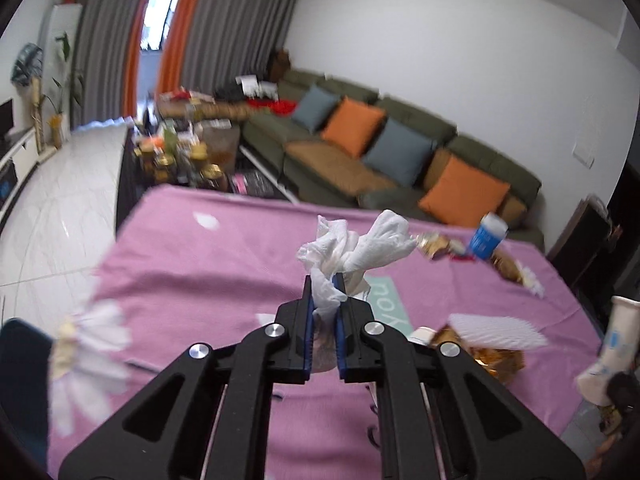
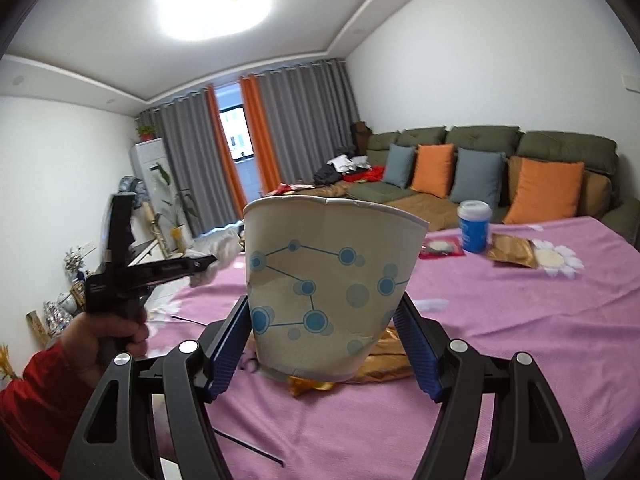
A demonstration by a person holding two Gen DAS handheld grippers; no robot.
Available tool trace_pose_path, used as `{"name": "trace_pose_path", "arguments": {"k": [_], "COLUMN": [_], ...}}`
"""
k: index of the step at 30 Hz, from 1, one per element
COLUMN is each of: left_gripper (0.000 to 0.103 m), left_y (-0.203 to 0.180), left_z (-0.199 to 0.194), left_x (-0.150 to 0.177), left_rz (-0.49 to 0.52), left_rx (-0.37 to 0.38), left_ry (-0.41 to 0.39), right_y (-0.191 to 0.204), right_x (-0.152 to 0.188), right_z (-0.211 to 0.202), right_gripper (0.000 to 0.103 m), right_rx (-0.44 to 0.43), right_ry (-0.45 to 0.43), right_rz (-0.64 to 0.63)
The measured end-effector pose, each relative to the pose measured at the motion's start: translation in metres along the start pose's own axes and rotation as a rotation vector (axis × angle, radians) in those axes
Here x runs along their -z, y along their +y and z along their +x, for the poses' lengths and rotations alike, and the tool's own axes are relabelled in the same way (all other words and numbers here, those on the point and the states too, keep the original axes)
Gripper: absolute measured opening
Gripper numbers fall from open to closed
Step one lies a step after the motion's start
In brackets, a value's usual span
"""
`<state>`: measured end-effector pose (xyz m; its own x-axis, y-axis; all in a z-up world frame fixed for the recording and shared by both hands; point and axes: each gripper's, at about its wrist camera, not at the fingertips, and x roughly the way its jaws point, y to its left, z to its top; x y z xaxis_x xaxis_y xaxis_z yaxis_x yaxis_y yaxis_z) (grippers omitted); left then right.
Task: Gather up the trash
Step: 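Drop the tissue from the left gripper into the teal bin while the right drops the cup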
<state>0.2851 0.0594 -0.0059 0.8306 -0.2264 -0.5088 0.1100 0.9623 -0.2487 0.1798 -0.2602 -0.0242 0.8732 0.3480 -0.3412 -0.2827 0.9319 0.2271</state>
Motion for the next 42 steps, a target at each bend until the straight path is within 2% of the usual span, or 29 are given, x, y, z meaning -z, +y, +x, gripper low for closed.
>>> {"name": "trace_pose_path", "arguments": {"k": [8, 14, 21, 34, 42], "left_gripper": [0.009, 0.009, 0.009, 0.009, 0.009], "left_y": [0.001, 0.003, 0.003, 0.013, 0.04], "left_z": [-0.111, -0.173, -0.237, -0.322, -0.354], "left_x": [0.024, 0.052, 0.084, 0.123, 0.143], "left_rz": [-0.022, -0.038, -0.051, -0.085, -0.137], "left_rx": [-0.042, -0.069, -0.145, -0.294, -0.401], "left_ry": [-0.145, -0.207, -0.285, -0.372, -0.368], "right_y": [0.033, 0.058, 0.088, 0.161, 0.215], "right_x": [-0.006, -0.008, -0.006, -0.004, -0.011], "right_z": [-0.01, -0.02, -0.023, 0.004, 0.036], "right_gripper": [0.069, 0.069, 0.069, 0.069, 0.069], "right_rx": [-0.081, -0.138, -0.213, -0.397, -0.507], "right_ry": [-0.045, -0.082, -0.111, -0.072, -0.012], "right_rz": [-0.078, -0.136, -0.198, -0.295, -0.366]}}
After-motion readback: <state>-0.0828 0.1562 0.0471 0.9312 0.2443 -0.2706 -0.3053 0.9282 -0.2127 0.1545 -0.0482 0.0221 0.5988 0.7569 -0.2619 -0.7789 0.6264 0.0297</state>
